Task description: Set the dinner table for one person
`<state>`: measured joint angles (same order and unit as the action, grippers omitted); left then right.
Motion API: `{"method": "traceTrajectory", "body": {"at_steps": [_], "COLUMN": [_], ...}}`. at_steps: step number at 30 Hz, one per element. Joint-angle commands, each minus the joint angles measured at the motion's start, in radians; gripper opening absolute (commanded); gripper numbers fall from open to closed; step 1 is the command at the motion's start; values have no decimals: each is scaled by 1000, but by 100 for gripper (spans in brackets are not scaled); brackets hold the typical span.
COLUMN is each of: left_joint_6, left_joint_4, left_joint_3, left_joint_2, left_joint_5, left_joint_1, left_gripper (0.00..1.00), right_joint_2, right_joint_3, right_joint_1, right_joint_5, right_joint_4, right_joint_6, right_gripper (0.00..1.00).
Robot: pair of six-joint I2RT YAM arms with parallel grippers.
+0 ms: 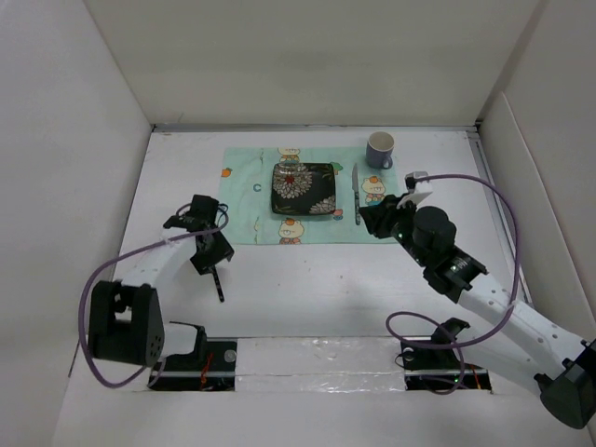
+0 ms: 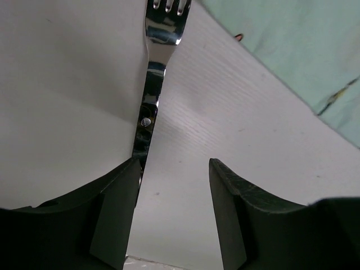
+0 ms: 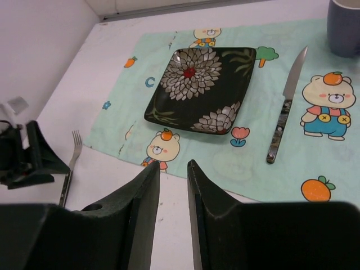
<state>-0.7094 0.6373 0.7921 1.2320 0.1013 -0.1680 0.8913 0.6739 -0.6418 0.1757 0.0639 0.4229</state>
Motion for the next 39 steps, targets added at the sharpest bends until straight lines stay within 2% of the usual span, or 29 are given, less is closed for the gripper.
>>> {"method": "traceTrajectory", "body": {"at_steps": [1,11,14,16,18,20,21,25,28,32,33,34,36,38,39], "left_joint_6": [-28,-39,-24,-21,-24,-28,-38,-42,-36,71,165,195,272,289,312], "left_joint_4": [-24,-19,-53,-62,-62,-44,-10,111,186,34,-3,-14,-11,-18,-21], "left_joint_3": [-36,-25,-34,-36,-37,-31,-22,1,76,157,179,250,333,442,525], "left_joint_2": [98,225,273,297,294,264,209,97,40,-54,-54,-14,49,153,190], "left_joint_5": [-41,41,28,26,20,11,-3,-14,27,-18,-29,-12,86,138,103], "left_joint_1": [2,2,2,2,2,2,2,2,-22,-44,-44,-44,-44,-56,-67], "left_gripper": [49,47,46,34,13,2,0,0,0,0,0,0,0,0,0], "right_joint_2": [-34,-49,-58,-52,-43,-28,-9,14,31,38,41,46,57,64,69], "right_joint_3": [-11,-10,-14,-27,-27,-17,-19,-13,-13,-23,-27,-27,-22,-20,-17], "right_joint_1": [24,65,74,83,83,83,93,93,102,102,102,102,102,102,102], "right_joint_5": [-22,-56,-45,-64,-79,-58,-67,-70,-84,-90,-93,-111,-117,-117,-123], "right_joint_4": [31,16,17,37,42,28,34,42,42,62,74,76,73,73,68], "right_joint_6": [-7,-6,-7,-7,-10,-9,-7,-10,-6,-1,2,2,1,4,-1], "right_gripper": [32,34,35,35,35,35,35,36,36,36,36,36,36,36,36]}}
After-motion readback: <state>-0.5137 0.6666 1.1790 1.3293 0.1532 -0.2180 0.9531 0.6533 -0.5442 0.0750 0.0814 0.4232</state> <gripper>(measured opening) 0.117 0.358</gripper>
